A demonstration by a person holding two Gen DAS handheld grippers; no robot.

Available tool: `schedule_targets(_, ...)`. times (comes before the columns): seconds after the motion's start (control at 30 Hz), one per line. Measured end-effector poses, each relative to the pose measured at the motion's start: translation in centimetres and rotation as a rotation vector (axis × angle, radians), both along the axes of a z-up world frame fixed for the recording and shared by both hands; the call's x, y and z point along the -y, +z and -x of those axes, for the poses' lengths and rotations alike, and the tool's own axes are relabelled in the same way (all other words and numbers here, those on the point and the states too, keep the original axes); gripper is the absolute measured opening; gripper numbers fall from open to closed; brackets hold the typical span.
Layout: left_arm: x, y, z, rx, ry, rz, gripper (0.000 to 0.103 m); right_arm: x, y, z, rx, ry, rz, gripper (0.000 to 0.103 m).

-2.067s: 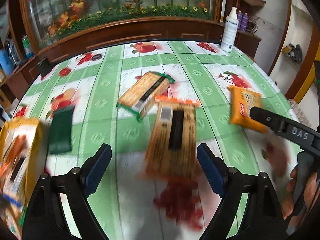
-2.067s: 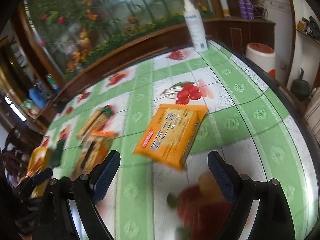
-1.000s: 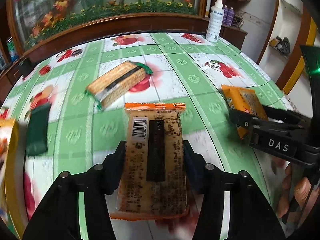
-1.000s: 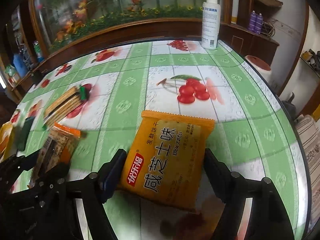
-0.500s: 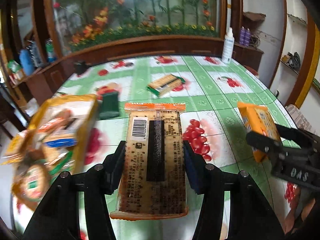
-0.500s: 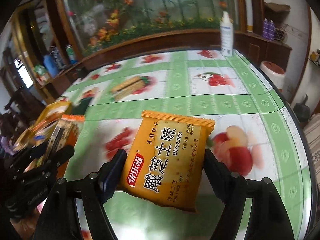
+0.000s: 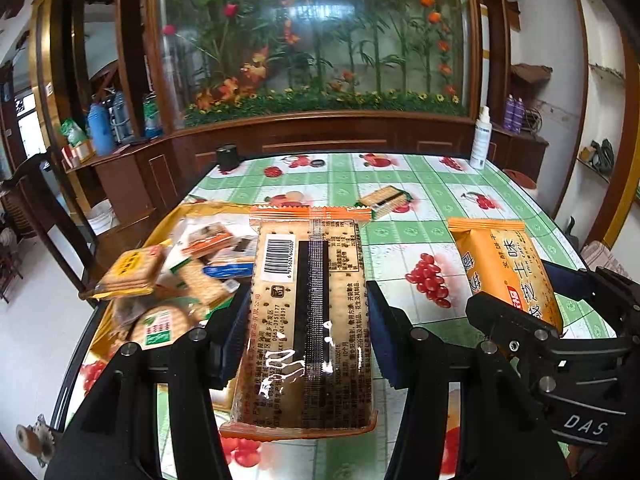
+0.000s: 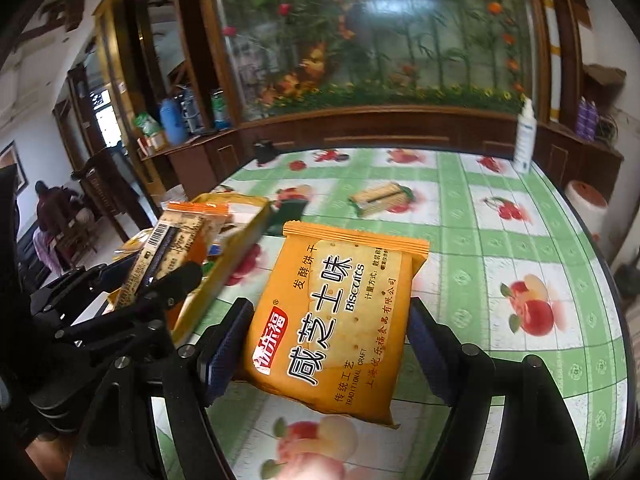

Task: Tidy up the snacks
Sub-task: 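Carry the tan cracker pack and yellow biscuit bag over the white box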

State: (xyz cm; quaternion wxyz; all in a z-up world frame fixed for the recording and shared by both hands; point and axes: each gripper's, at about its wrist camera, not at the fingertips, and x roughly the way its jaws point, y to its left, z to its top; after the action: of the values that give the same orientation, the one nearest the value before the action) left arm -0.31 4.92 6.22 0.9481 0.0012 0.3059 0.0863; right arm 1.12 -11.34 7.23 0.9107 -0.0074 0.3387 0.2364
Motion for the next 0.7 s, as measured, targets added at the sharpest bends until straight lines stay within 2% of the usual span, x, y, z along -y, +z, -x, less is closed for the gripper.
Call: schedule_targets(0.7,-5.0,-0.3,2.4,0.027,0.089,0.029,0.053,-4.9,0.9,1.5,0.037,0.081,0.043,0.078)
